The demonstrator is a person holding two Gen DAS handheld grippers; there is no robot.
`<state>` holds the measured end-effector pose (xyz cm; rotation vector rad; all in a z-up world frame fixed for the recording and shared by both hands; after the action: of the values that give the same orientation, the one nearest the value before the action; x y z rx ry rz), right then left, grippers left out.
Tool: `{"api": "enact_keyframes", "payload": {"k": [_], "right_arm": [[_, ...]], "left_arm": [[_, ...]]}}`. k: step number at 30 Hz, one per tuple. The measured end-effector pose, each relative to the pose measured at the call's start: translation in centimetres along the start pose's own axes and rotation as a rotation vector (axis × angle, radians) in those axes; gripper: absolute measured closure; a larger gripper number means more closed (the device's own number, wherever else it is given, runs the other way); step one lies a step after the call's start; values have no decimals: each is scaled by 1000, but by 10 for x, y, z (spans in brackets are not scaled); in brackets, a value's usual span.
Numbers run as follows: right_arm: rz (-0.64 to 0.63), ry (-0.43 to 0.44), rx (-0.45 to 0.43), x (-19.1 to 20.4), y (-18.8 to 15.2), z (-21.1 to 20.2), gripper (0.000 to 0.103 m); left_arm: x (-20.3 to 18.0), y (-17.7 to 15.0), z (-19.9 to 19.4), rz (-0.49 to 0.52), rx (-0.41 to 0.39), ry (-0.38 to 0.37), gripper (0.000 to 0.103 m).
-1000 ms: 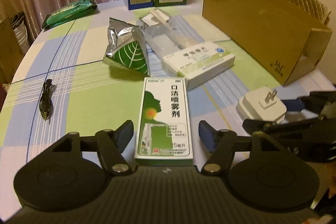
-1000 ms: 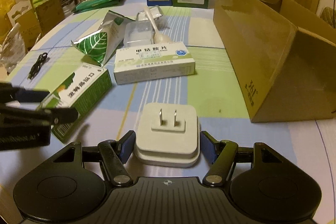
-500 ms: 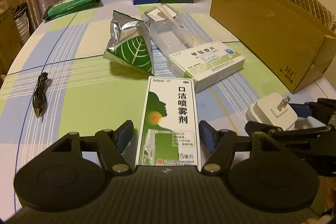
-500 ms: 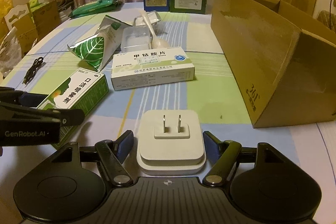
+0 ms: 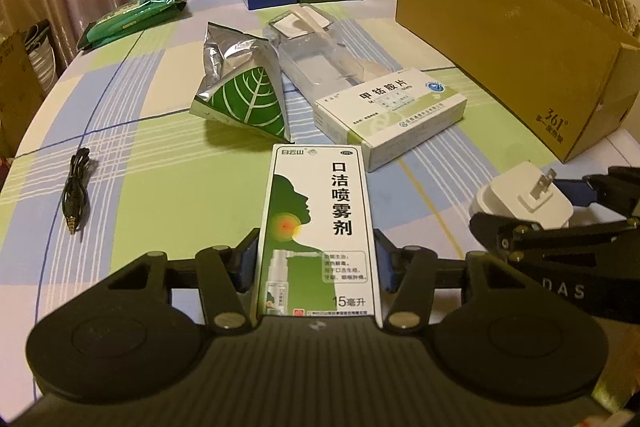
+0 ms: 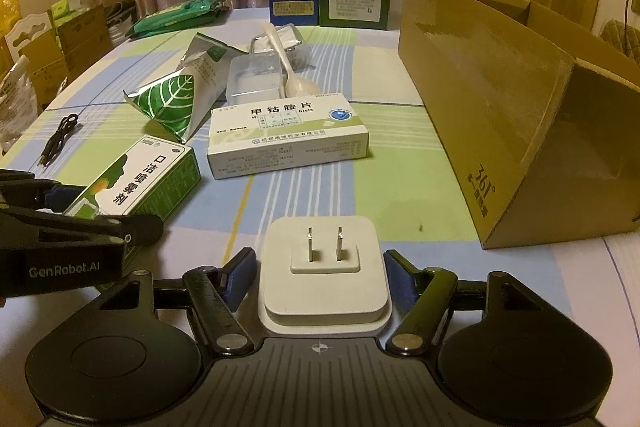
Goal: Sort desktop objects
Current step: 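Lift both held items and carry them toward the cardboard box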
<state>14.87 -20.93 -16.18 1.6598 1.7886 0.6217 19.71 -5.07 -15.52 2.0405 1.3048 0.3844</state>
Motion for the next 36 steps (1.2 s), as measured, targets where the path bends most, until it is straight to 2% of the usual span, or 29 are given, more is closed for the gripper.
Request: {"api": "enact_keyframes", "payload": {"k": [15, 23, 29, 36], "right_arm": [[19, -18, -29, -12, 7, -15, 41], [93, 6, -42, -33, 21, -49, 41], [177, 26, -37, -64, 38, -79, 41], [222, 0, -116, -106, 73, -114, 41]], "left_arm": [[-8, 1, -22, -41, -20, -10, 53], [-37, 12, -50, -69, -44, -41, 53], [-67, 31, -71, -62, -74, -65, 53], [-107, 71, -78, -26, -107, -109, 52]]}}
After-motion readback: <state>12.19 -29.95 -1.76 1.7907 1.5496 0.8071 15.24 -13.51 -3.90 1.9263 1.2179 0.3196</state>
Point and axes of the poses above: each gripper's, at about its wrist camera, not at the fingertips, and z roughly the way its jaws point, x to its left, y to its top, the point moved 3 cm from there along z, roughly the way its jaws point, and after that the axes turned 10 degrees about -y, right-handed, at the moved point
